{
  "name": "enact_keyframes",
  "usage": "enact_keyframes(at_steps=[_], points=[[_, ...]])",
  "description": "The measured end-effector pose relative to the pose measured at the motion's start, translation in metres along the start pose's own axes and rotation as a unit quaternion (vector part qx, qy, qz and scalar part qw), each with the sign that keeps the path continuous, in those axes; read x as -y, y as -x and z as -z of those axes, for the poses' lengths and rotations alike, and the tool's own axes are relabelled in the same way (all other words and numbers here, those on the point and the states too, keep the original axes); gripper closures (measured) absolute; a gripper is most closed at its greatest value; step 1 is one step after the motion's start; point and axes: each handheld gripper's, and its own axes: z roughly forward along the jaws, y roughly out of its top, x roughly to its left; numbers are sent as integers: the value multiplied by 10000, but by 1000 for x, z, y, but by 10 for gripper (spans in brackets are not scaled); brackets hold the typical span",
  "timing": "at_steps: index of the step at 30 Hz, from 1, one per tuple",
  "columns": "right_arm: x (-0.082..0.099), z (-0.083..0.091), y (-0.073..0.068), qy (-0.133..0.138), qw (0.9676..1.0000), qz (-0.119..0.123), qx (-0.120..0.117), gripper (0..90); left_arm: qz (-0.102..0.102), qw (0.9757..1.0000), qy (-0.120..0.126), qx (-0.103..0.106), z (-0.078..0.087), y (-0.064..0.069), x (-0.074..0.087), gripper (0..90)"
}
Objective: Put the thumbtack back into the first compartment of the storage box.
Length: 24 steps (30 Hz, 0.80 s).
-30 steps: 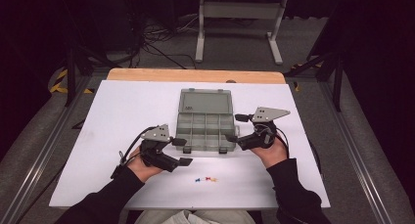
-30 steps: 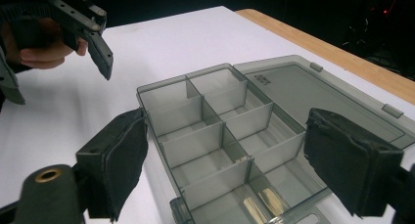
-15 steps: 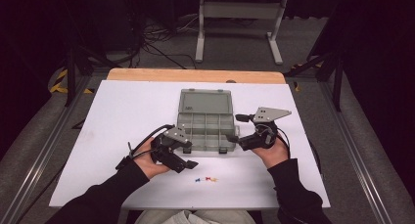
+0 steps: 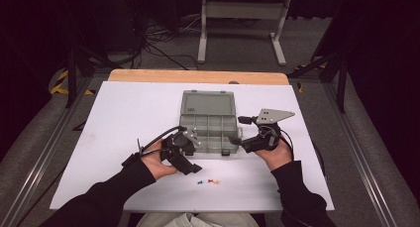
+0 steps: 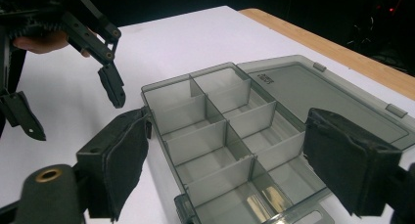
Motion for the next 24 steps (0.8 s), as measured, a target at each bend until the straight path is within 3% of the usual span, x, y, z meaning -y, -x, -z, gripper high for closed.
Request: enact_keyframes(at_steps=[5,13,14,24], points=[[1,1,1,9,10000,-33,-13,169,33,9994,-343,70,-5,1,-6,321],[2,1,3,13,10000,-79,-32,169,-112,9989,-383,241,-16,4,-9,365],[3,1,3,11,10000,-80,-34,169,-158,9983,-473,307,-21,5,-9,371],[2,3,4,25,10000,-87,-36,169,-164,9970,-662,358,-37,12,-6,426]])
